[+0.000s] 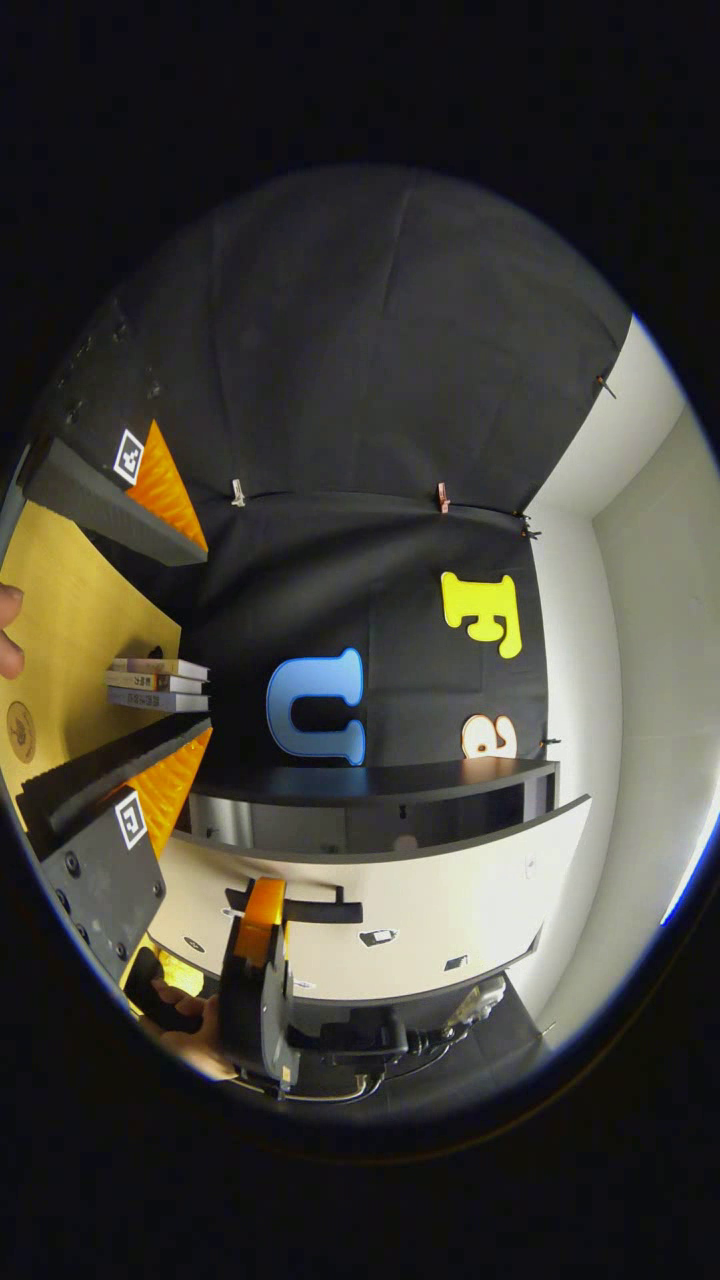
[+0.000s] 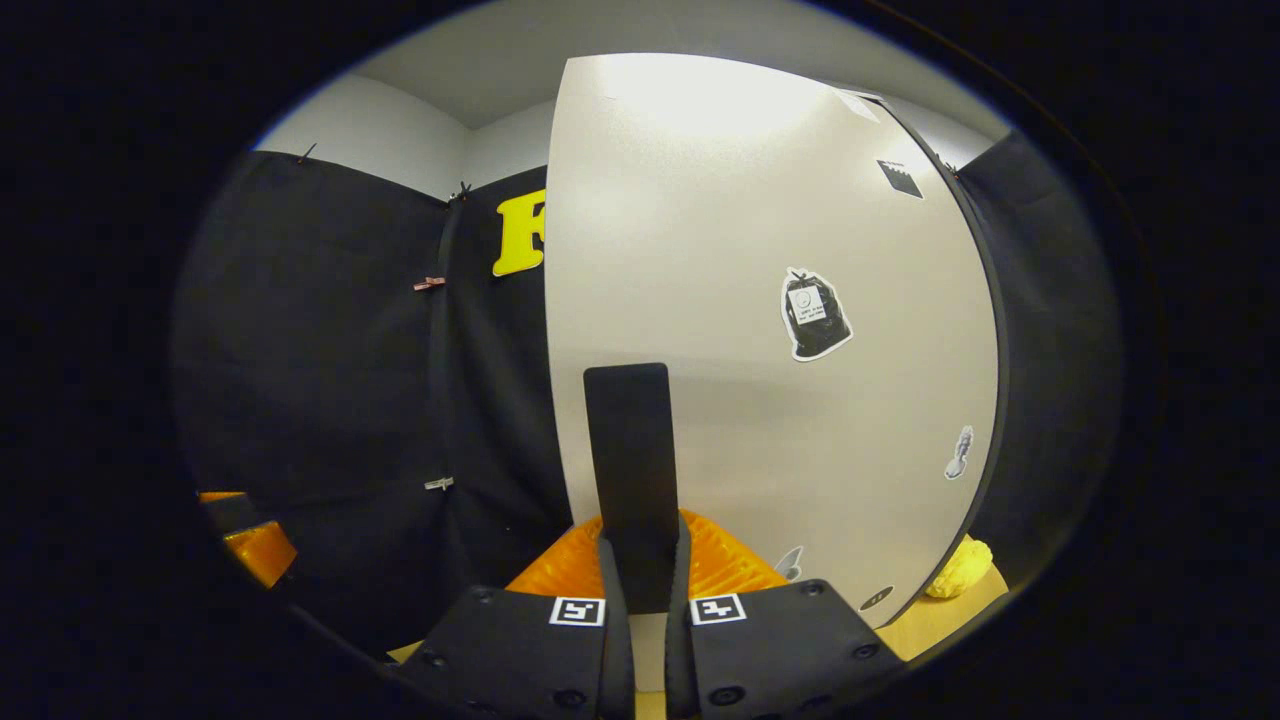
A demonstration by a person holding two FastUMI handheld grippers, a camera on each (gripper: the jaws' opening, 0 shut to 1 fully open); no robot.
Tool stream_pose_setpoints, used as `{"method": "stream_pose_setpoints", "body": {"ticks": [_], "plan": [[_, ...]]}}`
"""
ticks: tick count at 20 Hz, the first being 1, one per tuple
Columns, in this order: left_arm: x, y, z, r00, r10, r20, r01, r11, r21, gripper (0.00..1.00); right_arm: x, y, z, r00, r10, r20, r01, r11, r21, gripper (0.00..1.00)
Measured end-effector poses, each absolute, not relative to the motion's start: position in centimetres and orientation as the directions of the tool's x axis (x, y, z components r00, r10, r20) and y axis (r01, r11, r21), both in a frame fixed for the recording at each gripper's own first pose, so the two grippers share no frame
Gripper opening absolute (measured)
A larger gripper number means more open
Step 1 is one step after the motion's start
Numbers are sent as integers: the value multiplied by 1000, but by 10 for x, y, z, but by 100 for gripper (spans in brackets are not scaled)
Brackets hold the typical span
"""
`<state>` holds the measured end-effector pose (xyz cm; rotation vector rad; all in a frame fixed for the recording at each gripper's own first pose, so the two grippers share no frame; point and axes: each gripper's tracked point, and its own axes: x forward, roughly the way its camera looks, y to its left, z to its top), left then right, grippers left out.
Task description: Open the cabinet door with the right hand, grasp the bottle in the cabinet with the left hand and place it on the coaster, then close the cabinet door with the right hand.
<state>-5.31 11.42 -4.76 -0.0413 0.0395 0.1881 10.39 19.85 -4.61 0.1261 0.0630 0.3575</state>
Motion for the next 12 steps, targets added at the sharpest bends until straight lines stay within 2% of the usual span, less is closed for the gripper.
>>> {"method": "stream_pose_setpoints", "body": {"ticks": [12], "plan": [[-43,44,-23,998,58,-5,-59,997,-41,95,28,122,-41,932,358,-49,-350,928,130,16]]}}
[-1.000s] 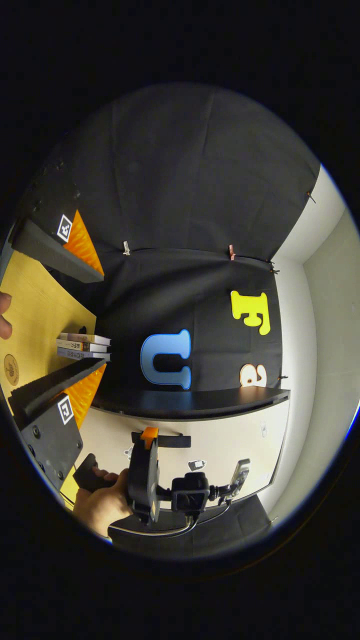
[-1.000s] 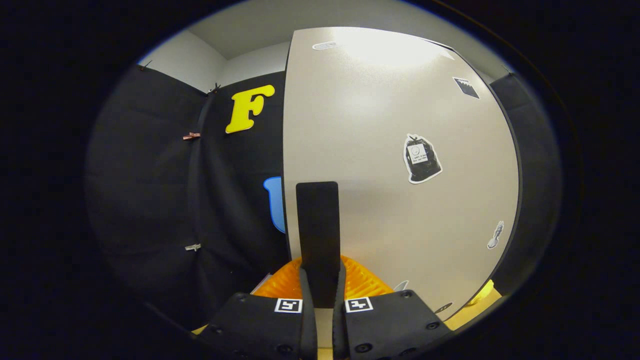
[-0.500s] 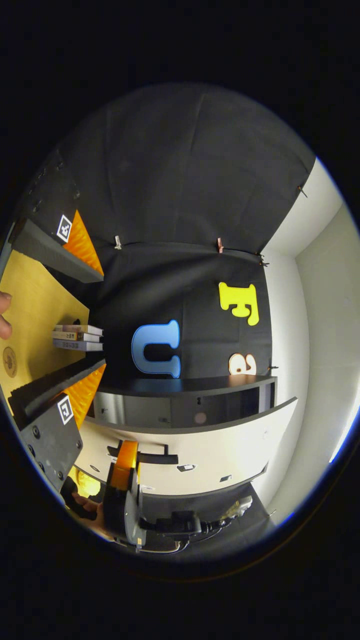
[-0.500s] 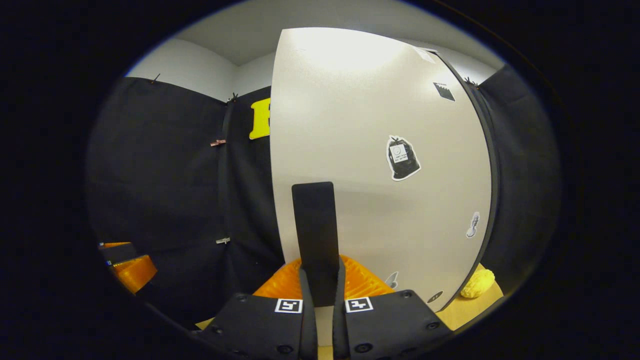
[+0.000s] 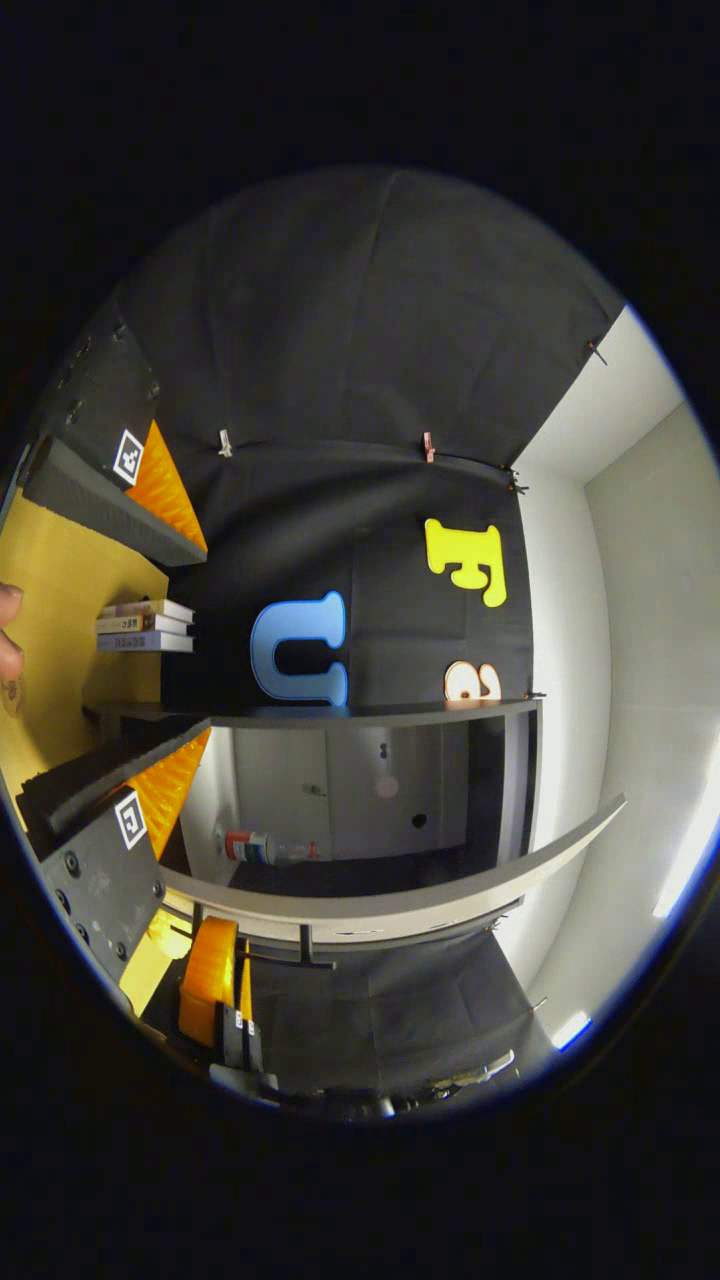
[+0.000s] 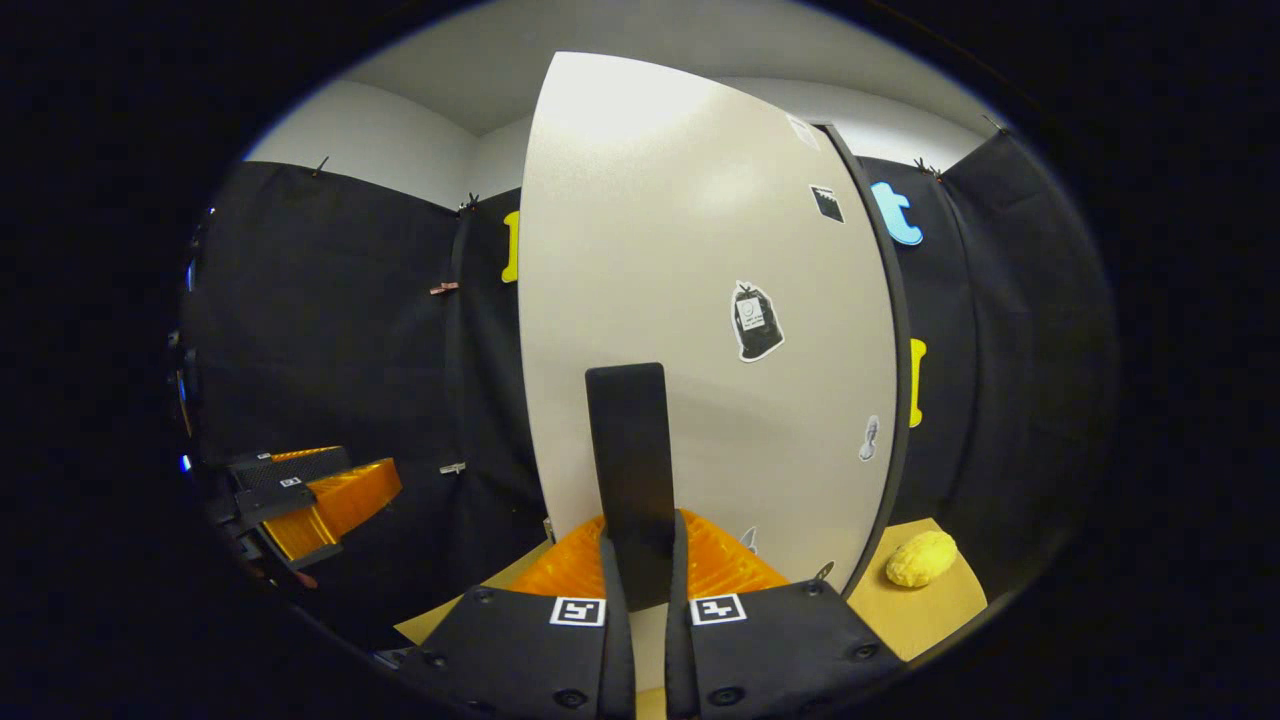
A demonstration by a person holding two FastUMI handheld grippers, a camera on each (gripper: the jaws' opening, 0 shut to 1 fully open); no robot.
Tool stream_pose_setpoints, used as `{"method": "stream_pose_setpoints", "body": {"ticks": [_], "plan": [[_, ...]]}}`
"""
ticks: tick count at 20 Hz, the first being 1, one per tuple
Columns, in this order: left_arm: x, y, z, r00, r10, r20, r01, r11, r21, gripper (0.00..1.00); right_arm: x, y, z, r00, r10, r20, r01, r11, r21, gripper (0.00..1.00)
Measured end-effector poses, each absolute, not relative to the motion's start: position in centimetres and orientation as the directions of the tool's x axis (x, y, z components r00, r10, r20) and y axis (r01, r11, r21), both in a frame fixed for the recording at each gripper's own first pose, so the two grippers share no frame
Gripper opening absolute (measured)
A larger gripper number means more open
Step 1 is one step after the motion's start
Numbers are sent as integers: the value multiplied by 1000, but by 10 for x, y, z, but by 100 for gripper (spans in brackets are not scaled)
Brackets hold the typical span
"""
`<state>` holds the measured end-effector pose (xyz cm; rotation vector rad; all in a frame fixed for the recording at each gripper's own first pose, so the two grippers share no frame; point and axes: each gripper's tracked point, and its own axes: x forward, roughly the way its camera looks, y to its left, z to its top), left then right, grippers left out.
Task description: Open the cabinet door with the right hand, grasp the bottle in the cabinet with the left hand and place it on the coaster, then close the cabinet door with the right hand.
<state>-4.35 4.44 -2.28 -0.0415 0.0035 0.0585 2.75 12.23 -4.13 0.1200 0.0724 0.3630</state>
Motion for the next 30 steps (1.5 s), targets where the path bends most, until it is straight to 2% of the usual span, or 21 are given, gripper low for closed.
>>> {"method": "stream_pose_setpoints", "body": {"ticks": [18,26,30], "plan": [[-9,-69,-13,994,-109,14,109,990,-85,95,-29,-10,-35,991,124,-55,-119,989,83,14],[11,-108,-9,987,-157,20,158,985,-72,95,-26,-56,-32,998,29,-48,-25,997,75,14],[18,-128,-5,983,-180,27,182,981,-69,95,-26,-77,-32,999,-17,-47,21,996,86,10]]}}
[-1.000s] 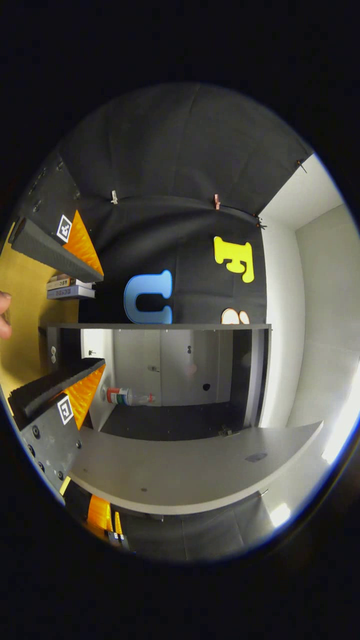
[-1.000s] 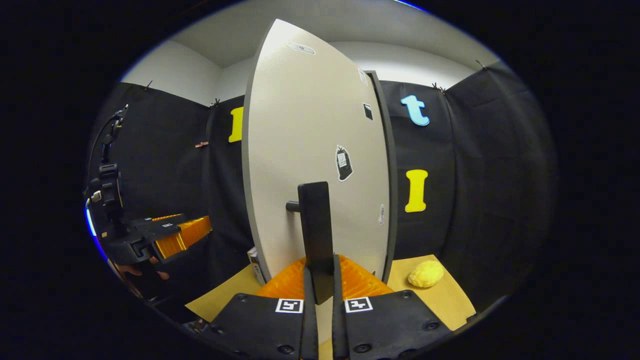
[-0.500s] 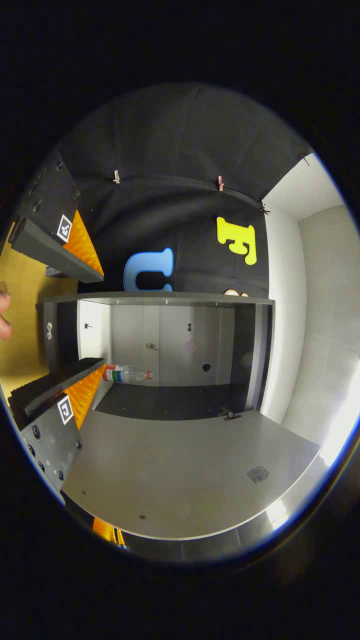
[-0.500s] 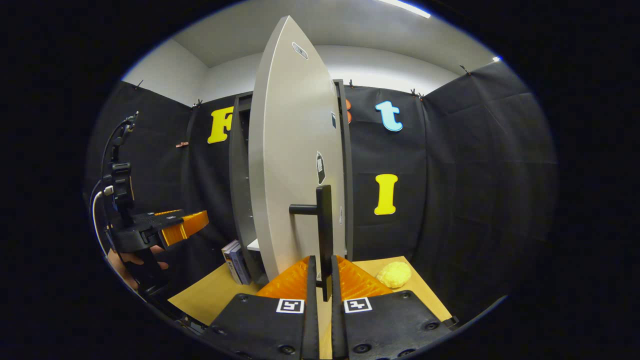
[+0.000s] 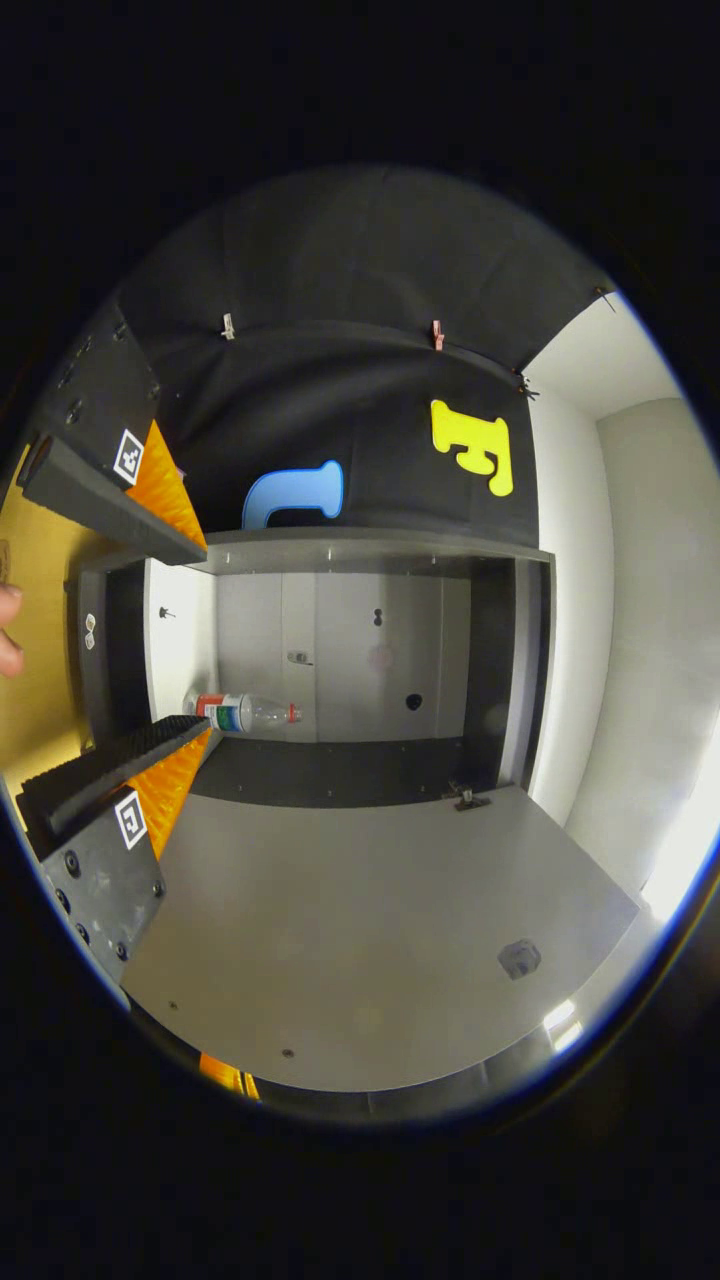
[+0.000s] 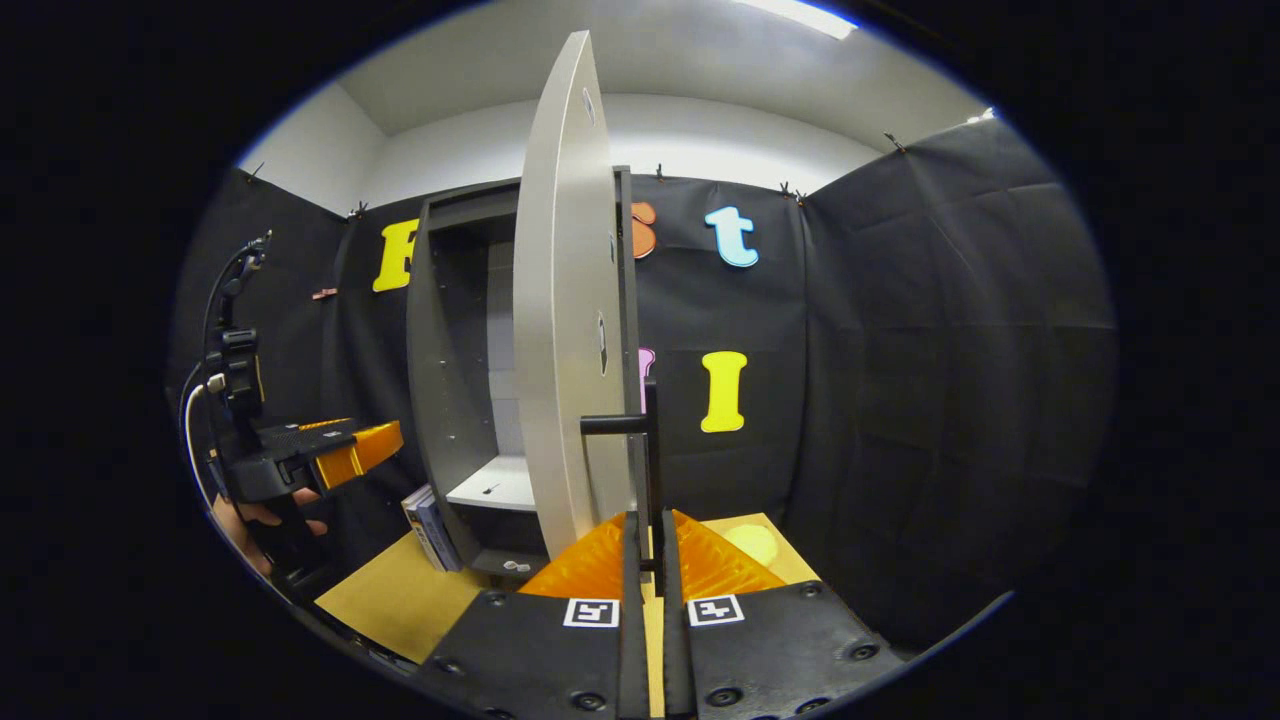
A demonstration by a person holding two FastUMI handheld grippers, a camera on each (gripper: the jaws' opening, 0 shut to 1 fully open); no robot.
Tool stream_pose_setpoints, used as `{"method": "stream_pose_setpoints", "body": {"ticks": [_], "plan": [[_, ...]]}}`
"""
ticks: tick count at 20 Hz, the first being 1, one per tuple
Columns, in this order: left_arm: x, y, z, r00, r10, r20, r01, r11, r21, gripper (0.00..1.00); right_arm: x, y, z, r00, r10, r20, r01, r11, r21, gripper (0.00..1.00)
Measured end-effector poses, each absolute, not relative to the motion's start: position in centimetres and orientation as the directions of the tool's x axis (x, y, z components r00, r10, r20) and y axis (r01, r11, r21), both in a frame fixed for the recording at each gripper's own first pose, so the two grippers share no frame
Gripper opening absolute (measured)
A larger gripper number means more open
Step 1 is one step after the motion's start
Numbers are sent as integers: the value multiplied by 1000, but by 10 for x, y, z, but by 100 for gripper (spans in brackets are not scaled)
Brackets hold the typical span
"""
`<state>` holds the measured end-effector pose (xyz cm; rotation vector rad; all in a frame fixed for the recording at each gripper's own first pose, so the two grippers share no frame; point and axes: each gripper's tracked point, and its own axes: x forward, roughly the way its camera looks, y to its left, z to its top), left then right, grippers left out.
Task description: Open the cabinet door with the right hand, grasp the bottle in the cabinet with the left hand and place it on the coaster, then close the cabinet door with the right hand.
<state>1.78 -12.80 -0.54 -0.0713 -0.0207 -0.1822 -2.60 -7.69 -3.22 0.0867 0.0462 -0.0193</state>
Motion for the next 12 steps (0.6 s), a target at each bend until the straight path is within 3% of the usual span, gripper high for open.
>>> {"method": "stream_pose_setpoints", "body": {"ticks": [1,2,7,8,9,11,12], "plan": [[19,-135,-6,982,-188,27,190,979,-69,95,-27,-82,-31,999,-26,-45,30,995,93,19],[22,-141,-5,980,-195,28,197,978,-68,94,-28,-87,-31,998,-37,-42,41,994,98,10],[42,-173,-3,971,-234,42,236,969,-68,95,-35,-88,-30,999,-5,-41,10,991,130,9],[47,-181,-1,968,-247,43,249,966,-69,95,-37,-94,-29,999,-14,-37,18,993,116,19],[53,-190,-3,965,-260,44,263,962,-75,94,-40,-103,-28,999,-33,-31,36,995,94,9],[68,-202,0,959,-279,54,283,956,-82,95,-47,-116,-26,998,-56,-12,57,995,81,13],[75,-207,2,958,-282,62,286,955,-81,95,-48,-125,-27,997,-79,-9,80,993,89,22]]}}
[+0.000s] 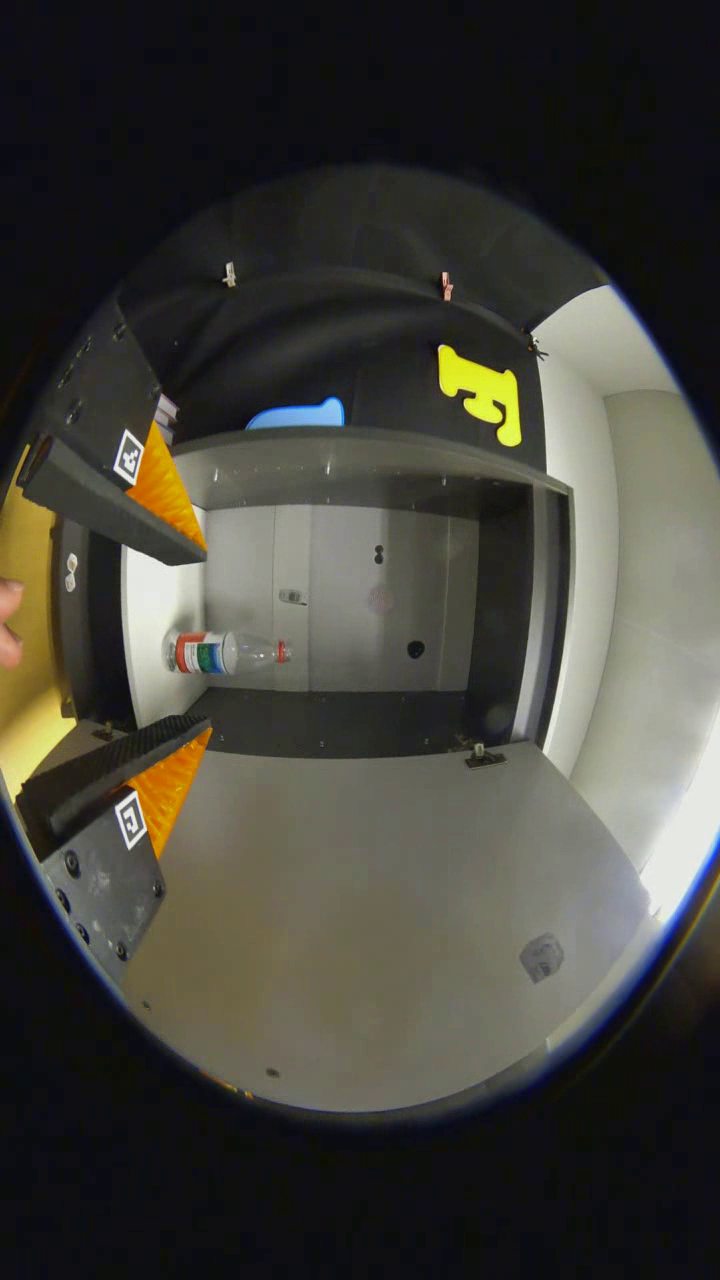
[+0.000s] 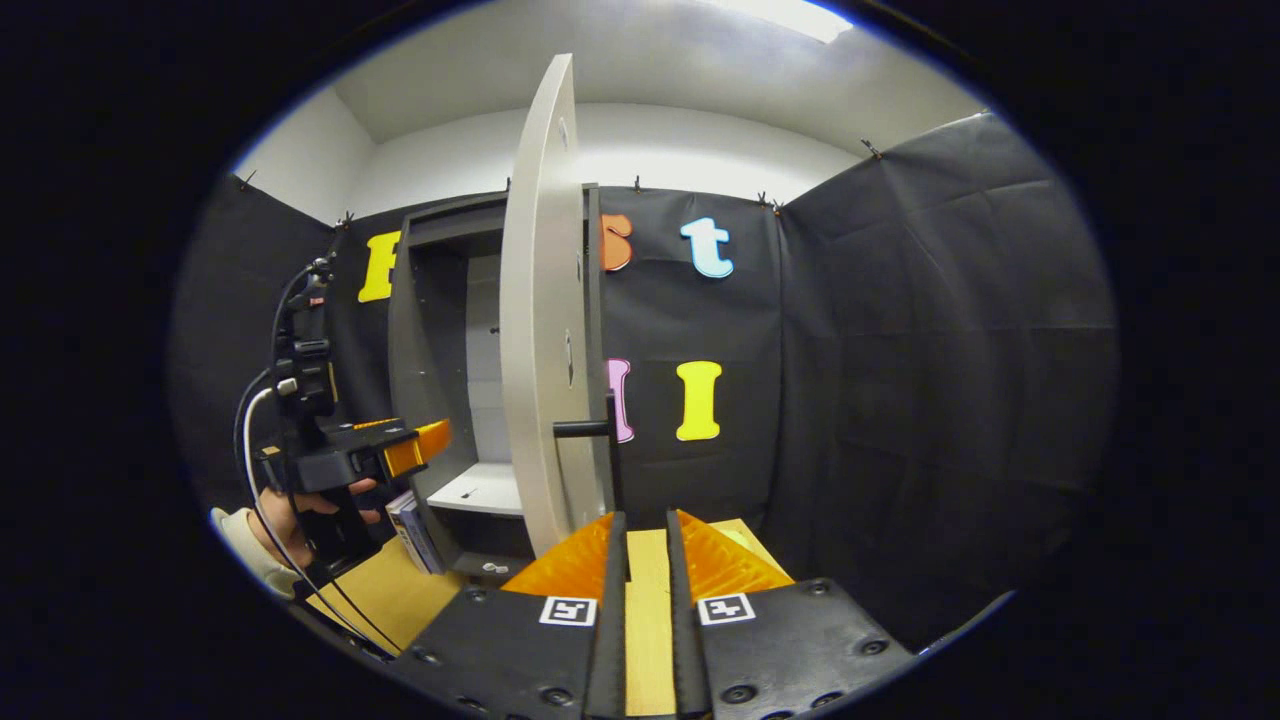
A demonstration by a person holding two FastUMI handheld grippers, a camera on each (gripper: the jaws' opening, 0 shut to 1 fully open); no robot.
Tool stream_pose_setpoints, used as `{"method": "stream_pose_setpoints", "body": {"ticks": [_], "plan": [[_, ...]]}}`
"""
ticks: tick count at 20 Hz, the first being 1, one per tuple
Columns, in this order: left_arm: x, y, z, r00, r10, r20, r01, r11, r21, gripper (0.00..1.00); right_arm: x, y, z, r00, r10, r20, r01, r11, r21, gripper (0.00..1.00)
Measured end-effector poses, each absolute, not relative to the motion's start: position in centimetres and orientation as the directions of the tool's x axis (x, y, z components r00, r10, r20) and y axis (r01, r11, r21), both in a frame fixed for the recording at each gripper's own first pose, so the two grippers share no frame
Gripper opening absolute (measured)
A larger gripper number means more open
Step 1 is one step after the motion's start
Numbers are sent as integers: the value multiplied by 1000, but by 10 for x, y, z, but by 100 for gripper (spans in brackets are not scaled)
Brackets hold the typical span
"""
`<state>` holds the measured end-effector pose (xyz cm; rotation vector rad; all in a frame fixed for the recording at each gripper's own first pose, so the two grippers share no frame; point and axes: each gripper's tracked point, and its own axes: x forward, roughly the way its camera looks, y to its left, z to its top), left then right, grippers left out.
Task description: Open the cabinet door with the right hand, grasp the bottle in the cabinet with the left hand and place it on the coaster, then close the cabinet door with the right hand.
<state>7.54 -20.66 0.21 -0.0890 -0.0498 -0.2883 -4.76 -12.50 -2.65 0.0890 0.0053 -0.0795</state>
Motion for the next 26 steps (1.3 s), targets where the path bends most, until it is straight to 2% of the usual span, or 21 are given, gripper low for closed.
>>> {"method": "stream_pose_setpoints", "body": {"ticks": [1,4,5,6,7,11,22,26], "plan": [[84,-213,3,957,-282,66,287,955,-76,95,-49,-134,-28,995,-103,-6,103,990,97,31],[110,-230,2,957,-284,59,287,956,-62,95,-48,-158,-27,986,-164,22,161,982,98,93],[120,-235,4,956,-285,65,288,956,-52,94,-47,-166,-28,983,-181,31,178,980,86,96],[131,-241,5,956,-287,69,290,956,-41,95,-45,-168,-29,982,-187,36,184,980,82,90],[142,-247,3,956,-287,68,289,957,-29,95,-43,-170,-32,982,-185,34,182,980,86,97],[183,-262,-7,962,-271,43,272,962,-13,93,-38,-188,-39,978,-210,10,208,975,81,98],[299,-287,-75,968,-249,-38,242,961,-130,95,-4,-229,-49,957,-290,-15,291,955,65,97],[328,-294,-86,966,-256,-30,252,963,-93,95,6,-241,-56,949,-314,-36,316,946,72,98]]}}
